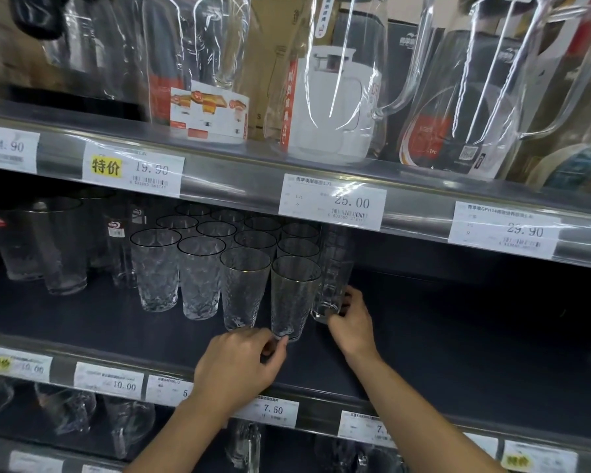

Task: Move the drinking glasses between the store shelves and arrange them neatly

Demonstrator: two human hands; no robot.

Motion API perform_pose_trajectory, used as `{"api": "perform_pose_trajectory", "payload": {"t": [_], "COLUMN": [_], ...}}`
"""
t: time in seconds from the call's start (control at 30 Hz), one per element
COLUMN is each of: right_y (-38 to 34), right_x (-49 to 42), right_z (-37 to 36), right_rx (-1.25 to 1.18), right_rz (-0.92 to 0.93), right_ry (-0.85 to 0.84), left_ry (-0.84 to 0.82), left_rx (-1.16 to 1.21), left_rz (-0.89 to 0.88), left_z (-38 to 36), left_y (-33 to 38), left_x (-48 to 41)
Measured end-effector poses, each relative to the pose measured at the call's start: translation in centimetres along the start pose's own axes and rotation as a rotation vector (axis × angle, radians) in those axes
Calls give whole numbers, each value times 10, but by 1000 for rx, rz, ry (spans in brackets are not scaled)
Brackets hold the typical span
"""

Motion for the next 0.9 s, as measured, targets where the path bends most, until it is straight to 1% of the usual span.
{"api": "perform_pose_trajectory", "payload": {"t": [0.27, 0.5, 0.9], "right_y": [3, 5, 10], "right_x": [-2, -5, -9], "right_z": [1, -3, -2], "right_rx": [-49, 10, 25], "right_rz": [-17, 4, 52], "right_ry": [4, 11, 1], "left_ry": [-6, -4, 5], "left_rx": [0, 3, 12], "left_rz": [12, 4, -13], "left_z": [-1, -1, 1], "left_y": [-1, -1, 0], "left_x": [0, -1, 0]}}
Point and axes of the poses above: each hand's wrist, its own x-axis away from the middle knuckle, its own z-axis out of the back of the hand, y = z × x, the point moved 4 cm from there along -x, towards the middle knuckle, and after that the axes turned 5 degrees about z, right-handed, at the moved point
